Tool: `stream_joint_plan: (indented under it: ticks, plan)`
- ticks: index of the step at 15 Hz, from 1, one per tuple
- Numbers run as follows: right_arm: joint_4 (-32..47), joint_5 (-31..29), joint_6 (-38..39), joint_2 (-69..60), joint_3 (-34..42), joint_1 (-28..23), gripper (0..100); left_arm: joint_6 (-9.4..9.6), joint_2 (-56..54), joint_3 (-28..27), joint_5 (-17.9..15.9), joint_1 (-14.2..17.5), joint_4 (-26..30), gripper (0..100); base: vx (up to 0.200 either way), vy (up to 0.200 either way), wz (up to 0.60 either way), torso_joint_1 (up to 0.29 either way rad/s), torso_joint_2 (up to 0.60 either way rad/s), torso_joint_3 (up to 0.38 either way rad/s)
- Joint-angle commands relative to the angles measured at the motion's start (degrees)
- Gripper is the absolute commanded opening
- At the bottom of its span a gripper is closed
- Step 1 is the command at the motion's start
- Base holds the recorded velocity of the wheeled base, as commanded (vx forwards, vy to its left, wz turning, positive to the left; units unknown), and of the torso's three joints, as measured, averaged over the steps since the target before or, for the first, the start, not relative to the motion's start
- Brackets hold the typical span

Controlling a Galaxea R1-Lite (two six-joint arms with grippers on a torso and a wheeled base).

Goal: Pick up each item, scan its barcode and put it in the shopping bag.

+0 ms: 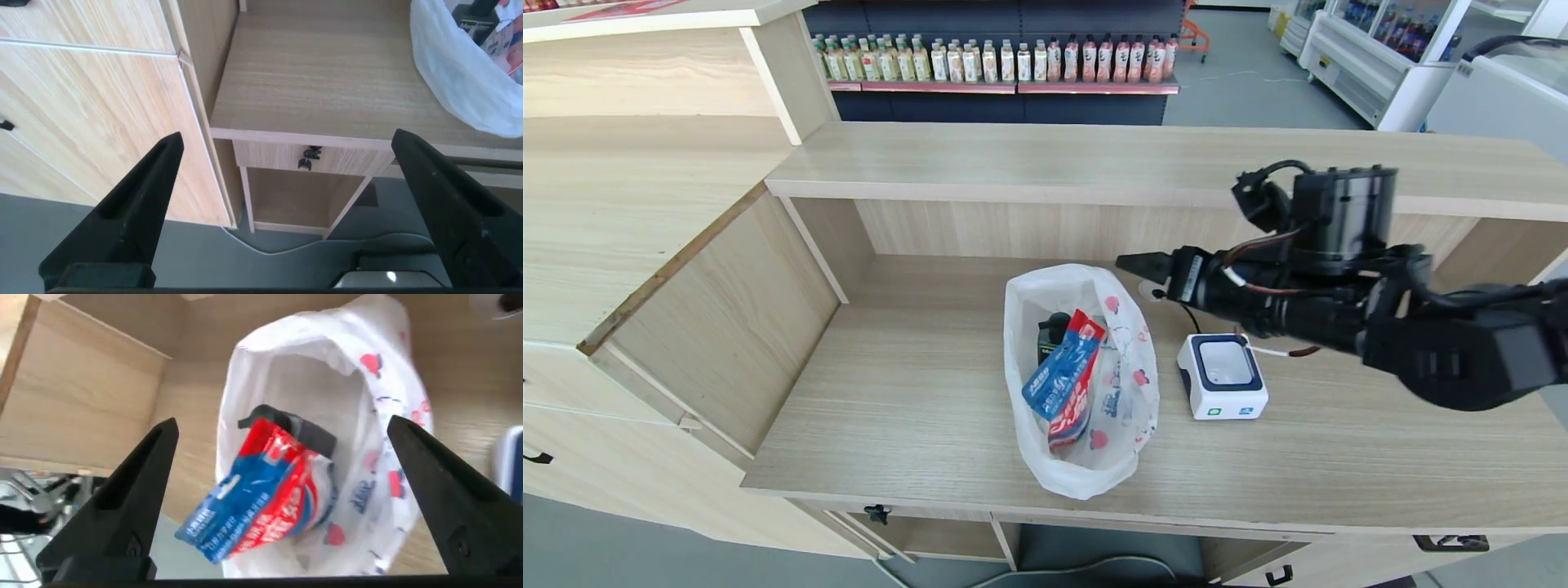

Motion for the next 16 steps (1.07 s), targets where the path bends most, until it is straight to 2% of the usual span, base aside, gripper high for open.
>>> stream_joint_plan:
  ticks: [1, 2, 4, 5, 6, 8, 10, 12, 16]
  plan:
    - [10.21, -2.25, -11.53, -16.54, 5.05, -7.5, 100, -0.01, -0.02, 0.01, 0.02, 0.0, -0.01, 100, 0.0, 0.0, 0.0, 0.0, 0.0, 0.0]
    - [14.43, -6.55, -15.66, -24.71, 10.06, -10.49, 100, -0.01, -0.02, 0.01, 0.02, 0.0, -0.01, 100, 0.0, 0.0, 0.0, 0.0, 0.0, 0.0]
    - [22.69, -10.68, -19.18, -38.6, 18.76, -12.16, 100, -0.01, -0.02, 0.01, 0.02, 0.0, -0.01, 100, 0.0, 0.0, 0.0, 0.0, 0.0, 0.0]
    - [24.27, -11.04, -19.79, -42.29, 21.31, -12.16, 100, -0.01, -0.02, 0.01, 0.02, 0.0, -0.01, 100, 0.0, 0.0, 0.0, 0.0, 0.0, 0.0]
    - [25.41, -12.35, -20.32, -51.08, 30.01, -12.6, 100, -0.01, -0.02, 0.01, 0.02, 0.0, -0.01, 100, 0.0, 0.0, 0.0, 0.0, 0.0, 0.0]
    - [25.59, -14.73, -21.2, -59.08, 39.24, -16.29, 100, -0.01, -0.02, 0.01, 0.02, 0.0, -0.01, 100, 0.0, 0.0, 0.0, 0.0, 0.0, 0.0]
    - [25.59, -15.25, -22.34, -69.1, 49.08, -16.9, 100, -0.01, -0.02, 0.01, 0.02, 0.0, -0.01, 100, 0.0, 0.0, 0.0, 0.0, 0.0, 0.0]
    - [25.76, -14.46, -25.94, -78.94, 55.68, -20.6, 100, -0.01, -0.02, 0.01, 0.02, 0.0, -0.01, 100, 0.0, 0.0, 0.0, 0.0, 0.0, 0.0]
    - [25.32, -12.62, -29.55, -93.44, 63.5, -23.14, 100, -0.01, -0.02, 0.01, 0.02, 0.0, -0.01, 100, 0.0, 0.0, 0.0, 0.0, 0.0, 0.0]
